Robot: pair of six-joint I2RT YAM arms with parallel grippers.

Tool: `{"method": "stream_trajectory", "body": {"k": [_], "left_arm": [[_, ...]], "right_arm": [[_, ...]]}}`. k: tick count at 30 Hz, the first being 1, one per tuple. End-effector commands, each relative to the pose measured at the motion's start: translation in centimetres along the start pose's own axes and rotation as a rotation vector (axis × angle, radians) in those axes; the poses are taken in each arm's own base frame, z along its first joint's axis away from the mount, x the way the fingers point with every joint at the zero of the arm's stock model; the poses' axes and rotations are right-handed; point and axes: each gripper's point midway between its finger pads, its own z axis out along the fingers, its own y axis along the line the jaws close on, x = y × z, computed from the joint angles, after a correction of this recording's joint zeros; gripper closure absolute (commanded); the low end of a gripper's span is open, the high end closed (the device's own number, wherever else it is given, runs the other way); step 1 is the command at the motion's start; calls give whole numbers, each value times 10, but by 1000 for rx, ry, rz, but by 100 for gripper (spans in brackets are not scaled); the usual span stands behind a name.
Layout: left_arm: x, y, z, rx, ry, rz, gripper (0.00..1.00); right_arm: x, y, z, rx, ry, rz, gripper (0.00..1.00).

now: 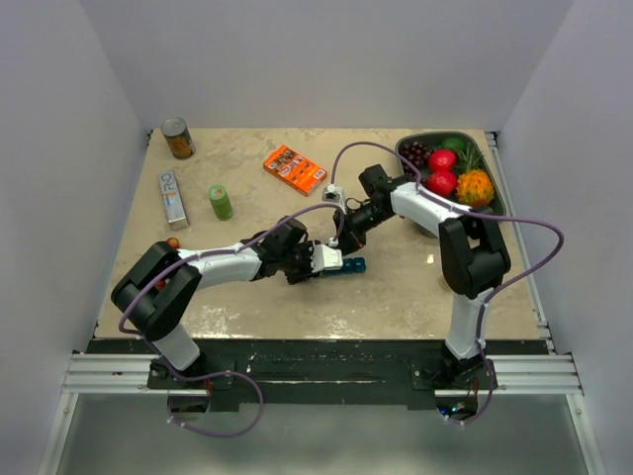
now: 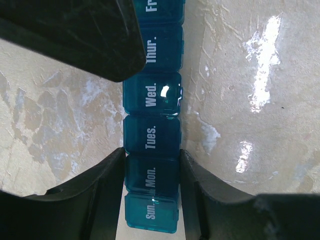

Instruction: Sort the pills into containers

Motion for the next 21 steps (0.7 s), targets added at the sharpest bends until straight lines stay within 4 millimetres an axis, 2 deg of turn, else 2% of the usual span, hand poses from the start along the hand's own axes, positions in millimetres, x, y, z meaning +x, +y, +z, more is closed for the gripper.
{"method": "stream_trajectory", "body": {"k": [1, 2, 3, 4, 7, 9, 12, 16, 18, 20, 21], "left_arm": [[5, -10, 5, 47, 18, -29, 100], [5, -10, 6, 48, 17, -29, 100], [4, -9, 6, 46, 17, -29, 100], [5, -10, 6, 49, 20, -32, 100], [6, -10, 6, 48, 25, -33, 100], [7, -9, 6, 45, 30, -31, 100], [7, -9, 5, 42, 31, -31, 100], [6, -8, 6, 42, 28, -34, 100], [6, -8, 6, 42, 29, -34, 100], [6, -9, 6, 45, 30, -35, 100], [6, -10, 6, 48, 31, -34, 100]], "right_arm": [[-5, -9, 2, 33, -11, -7, 86], [3, -16, 6, 56, 7, 40, 87], [24, -35, 11, 123, 66, 85, 87], [33, -47, 14, 160, 92, 118, 88], [70, -75, 20, 259, 195, 205, 89], [77, -85, 18, 309, 217, 218, 91], [73, -88, 16, 334, 210, 213, 91], [51, -69, 15, 239, 156, 152, 89], [27, -51, 11, 178, 94, 93, 88], [16, -33, 6, 114, 69, 44, 88], [1, -19, 2, 73, 27, 4, 87]]}}
